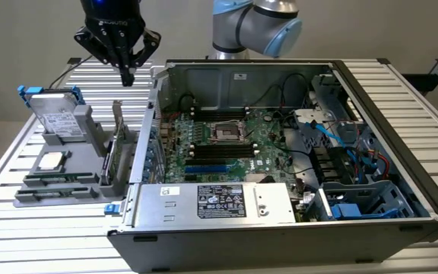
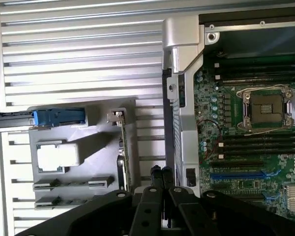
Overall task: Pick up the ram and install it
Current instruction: 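Reach for the ram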
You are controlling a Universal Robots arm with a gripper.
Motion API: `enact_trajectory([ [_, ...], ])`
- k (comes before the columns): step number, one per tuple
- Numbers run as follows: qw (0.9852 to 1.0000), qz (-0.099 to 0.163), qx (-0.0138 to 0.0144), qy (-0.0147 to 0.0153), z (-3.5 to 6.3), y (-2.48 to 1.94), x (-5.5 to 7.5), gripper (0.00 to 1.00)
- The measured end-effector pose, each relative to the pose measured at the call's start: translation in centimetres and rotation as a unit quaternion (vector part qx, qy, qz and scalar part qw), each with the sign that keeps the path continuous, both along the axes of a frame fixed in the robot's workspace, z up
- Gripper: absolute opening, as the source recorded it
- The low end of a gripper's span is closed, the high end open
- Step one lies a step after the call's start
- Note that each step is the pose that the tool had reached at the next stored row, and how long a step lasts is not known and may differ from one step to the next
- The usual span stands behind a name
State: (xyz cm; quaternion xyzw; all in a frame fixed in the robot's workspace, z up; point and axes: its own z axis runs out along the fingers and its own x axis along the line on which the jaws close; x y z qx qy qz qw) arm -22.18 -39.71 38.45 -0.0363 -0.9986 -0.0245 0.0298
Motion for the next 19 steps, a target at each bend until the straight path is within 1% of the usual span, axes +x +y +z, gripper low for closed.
enact_trajectory([
  [19,1.0000,0.000,0.0000,0.0000,-0.74,0.00,-8.7,0.10],
])
